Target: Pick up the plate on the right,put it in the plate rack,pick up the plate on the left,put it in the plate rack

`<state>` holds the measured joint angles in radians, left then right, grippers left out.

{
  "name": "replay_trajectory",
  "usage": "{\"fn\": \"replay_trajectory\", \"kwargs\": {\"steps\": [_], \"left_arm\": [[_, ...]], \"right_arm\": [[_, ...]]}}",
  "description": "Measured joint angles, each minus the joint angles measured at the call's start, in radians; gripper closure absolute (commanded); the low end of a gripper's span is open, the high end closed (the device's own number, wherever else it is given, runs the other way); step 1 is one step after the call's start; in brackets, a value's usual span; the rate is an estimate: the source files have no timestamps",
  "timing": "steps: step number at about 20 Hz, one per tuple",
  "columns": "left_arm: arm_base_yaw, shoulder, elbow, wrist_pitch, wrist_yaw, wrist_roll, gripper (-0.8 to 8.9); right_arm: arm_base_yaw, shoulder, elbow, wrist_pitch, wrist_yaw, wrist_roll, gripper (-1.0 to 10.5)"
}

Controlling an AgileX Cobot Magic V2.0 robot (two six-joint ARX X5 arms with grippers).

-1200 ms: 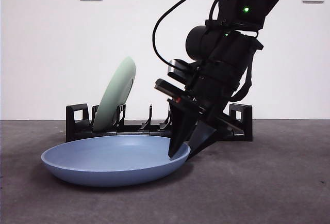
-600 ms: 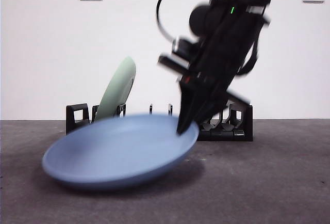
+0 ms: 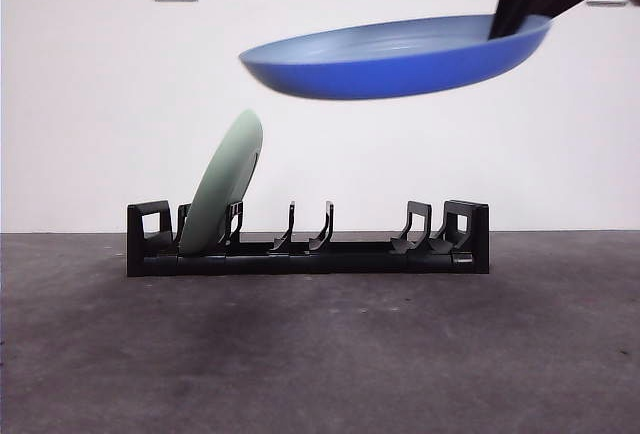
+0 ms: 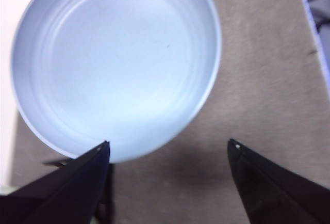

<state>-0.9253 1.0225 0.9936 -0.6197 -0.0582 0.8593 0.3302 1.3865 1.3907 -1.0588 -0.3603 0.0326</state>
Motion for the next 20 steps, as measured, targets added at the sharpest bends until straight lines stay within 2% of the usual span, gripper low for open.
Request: {"fn": "replay_trajectory", "kwargs": {"steps": [2,5,9,11,12,16,20], "left_arm": [[-0.039,0.047,0.000,0.040,-0.059,0.055,4.27],[-0.071,0.109,0.000,0.069,-0.120,0.110,4.30],[-0.077,0.154,0.000,0.087,-0.151,0.131,4.69],[-0.077,0.154,0.000,0.101,-0.169,0.128,7.40],[-0.077,0.154,0.000,0.107,-0.170,0.122,8.34],[-0.088,0.153,0.000,0.108,-0.171,0.094,8.22],[-0.123,0.153,0.000,0.094,-0.166,0.110,8.22]], "right_arm": [[-0.005,0.000,0.019,-0.041,-0.008,-0.006,9.6],[-0.005,0.000,0.048,-0.045,-0.087,-0.007,9.6],[-0.004,0.000,0.070,-0.060,-0.093,-0.007,9.6],[-0.005,0.000,0.070,-0.080,-0.093,-0.007,9.6],[-0.004,0.000,0.070,-0.081,-0.093,-0.007,9.6],[-0.006,0.001,0.070,-0.077,-0.086,-0.003,9.6],[-0.008,0.003,0.070,-0.077,-0.074,0.000,9.6]]}}
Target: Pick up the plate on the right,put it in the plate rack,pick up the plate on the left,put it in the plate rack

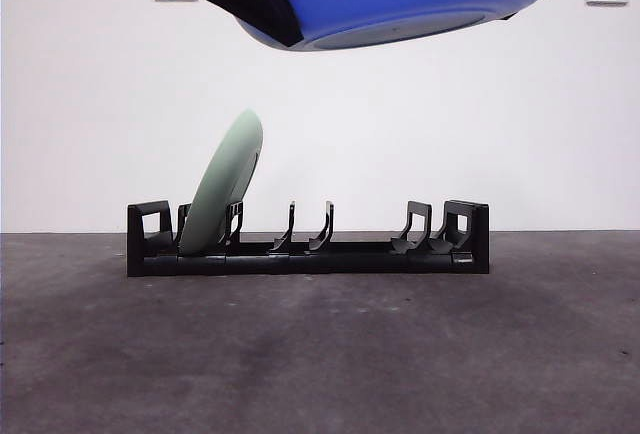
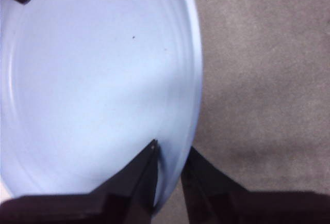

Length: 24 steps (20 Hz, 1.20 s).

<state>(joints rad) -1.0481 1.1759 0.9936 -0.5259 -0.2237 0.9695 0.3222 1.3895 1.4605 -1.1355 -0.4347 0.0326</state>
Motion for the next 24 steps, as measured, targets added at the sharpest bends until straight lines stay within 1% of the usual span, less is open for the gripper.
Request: {"fn": "replay_trajectory", "kwargs": {"steps": [4,6,7,8,9,11,14,16,18,20,21,24], "left_arm": [[-0.004,0.000,0.001,-0.003,0.001,-0.003,8.22],[-0.004,0.000,0.002,-0.013,0.012,-0.020,8.22],[-0.004,0.000,0.002,-0.027,0.036,-0.039,8.22],[-0.004,0.002,0.001,-0.043,0.051,-0.071,8.22],[-0.001,0.004,0.000,-0.044,0.076,-0.096,8.22],[0.000,0.004,0.000,-0.036,0.118,-0.131,8.22],[0.014,0.004,0.000,-0.009,0.182,-0.186,8.22],[0.055,0.004,0.000,0.042,0.236,-0.238,8.22],[0.111,0.011,0.000,0.106,0.295,-0.304,8.22],[0.175,0.035,0.000,0.203,0.356,-0.384,8.22],[0.204,0.051,0.000,0.262,0.375,-0.427,8.22],[0.278,0.108,0.000,0.470,0.384,-0.572,8.22]], "right_arm": [[0.000,0.000,0.000,0.010,0.000,0.001,9.3],[0.001,0.000,0.000,0.042,-0.008,0.000,7.5],[0.001,0.000,0.003,0.053,-0.015,-0.001,6.6],[0.002,0.000,0.005,0.062,-0.017,-0.003,6.2],[0.002,-0.001,0.005,0.070,-0.018,-0.003,6.0],[0.003,-0.001,0.017,0.079,-0.018,-0.003,6.0],[0.003,-0.006,0.078,0.087,-0.014,-0.003,6.0],[0.003,-0.032,0.140,0.091,0.029,-0.003,6.0],[0.003,-0.083,0.217,0.124,0.111,-0.003,6.0],[0.003,-0.161,0.289,0.148,0.201,-0.003,6.0],[0.003,-0.200,0.311,0.146,0.222,-0.004,6.0],[0.003,-0.284,0.325,0.081,0.229,-0.009,6.0]]}}
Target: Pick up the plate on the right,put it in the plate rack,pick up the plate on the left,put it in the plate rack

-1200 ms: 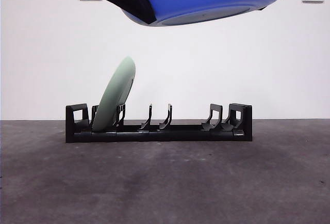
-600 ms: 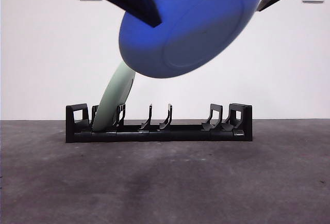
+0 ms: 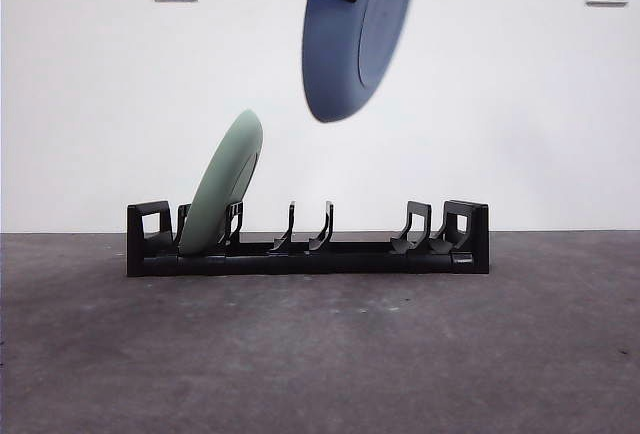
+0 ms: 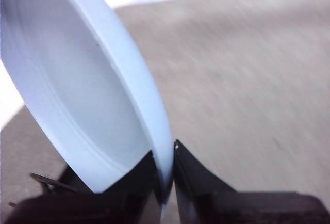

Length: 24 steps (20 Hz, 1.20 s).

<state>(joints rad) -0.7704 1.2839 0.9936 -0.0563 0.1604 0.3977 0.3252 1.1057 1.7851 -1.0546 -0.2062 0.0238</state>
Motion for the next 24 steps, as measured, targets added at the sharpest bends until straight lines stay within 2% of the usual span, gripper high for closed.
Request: {"fn": "replay_trajectory", "kwargs": {"steps": [2,4,8,17,22,24], "left_arm": [[0.047,0.045,0.000,0.133,0.000,-0.097,8.22],[0.074,0.078,0.003,0.192,0.000,-0.148,8.22],[0.116,0.179,0.064,0.200,-0.001,-0.214,8.22],[0.154,0.379,0.252,0.193,-0.042,-0.259,8.22],[0.190,0.452,0.263,0.203,-0.049,-0.269,8.22],[0.208,0.476,0.263,0.208,-0.020,-0.272,8.22]], "right_arm": [[0.000,-0.023,0.000,-0.080,0.001,-0.018,6.0],[0.000,-0.026,0.000,-0.123,0.001,-0.025,6.0],[0.000,-0.018,-0.006,-0.196,0.001,-0.040,6.0],[0.000,-0.021,-0.007,-0.272,0.001,-0.048,6.0],[0.000,-0.021,-0.007,-0.284,0.001,-0.051,6.0],[0.000,-0.021,-0.007,-0.283,0.001,-0.051,6.0]]}}
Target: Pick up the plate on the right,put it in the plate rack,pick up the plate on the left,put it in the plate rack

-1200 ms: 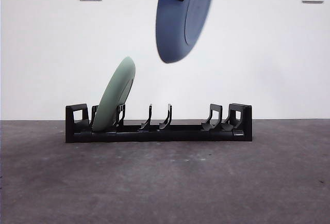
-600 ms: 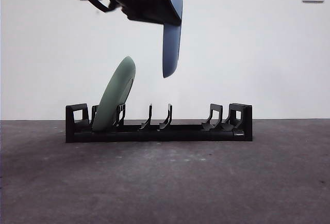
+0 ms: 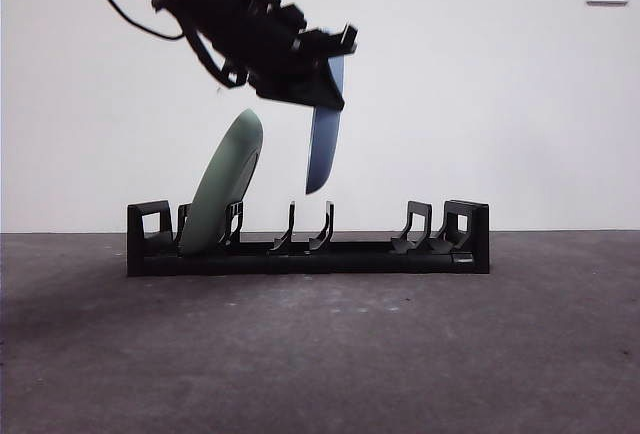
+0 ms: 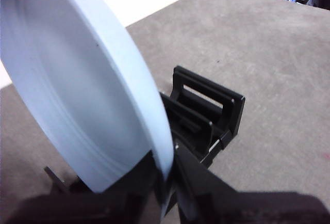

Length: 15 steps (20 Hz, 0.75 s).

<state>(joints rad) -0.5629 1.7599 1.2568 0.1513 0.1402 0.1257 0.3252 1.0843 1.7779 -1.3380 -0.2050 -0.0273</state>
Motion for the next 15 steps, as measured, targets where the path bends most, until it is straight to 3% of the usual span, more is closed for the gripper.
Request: {"fn": "replay_trajectory", "kwargs": {"steps": [15], "left_arm": [[0.019,0.097,0.000,-0.008,-0.014,-0.016,8.22]], "right_arm": [[0.000,0.019,-0.003,0.000,0.000,-0.019,6.0]]}}
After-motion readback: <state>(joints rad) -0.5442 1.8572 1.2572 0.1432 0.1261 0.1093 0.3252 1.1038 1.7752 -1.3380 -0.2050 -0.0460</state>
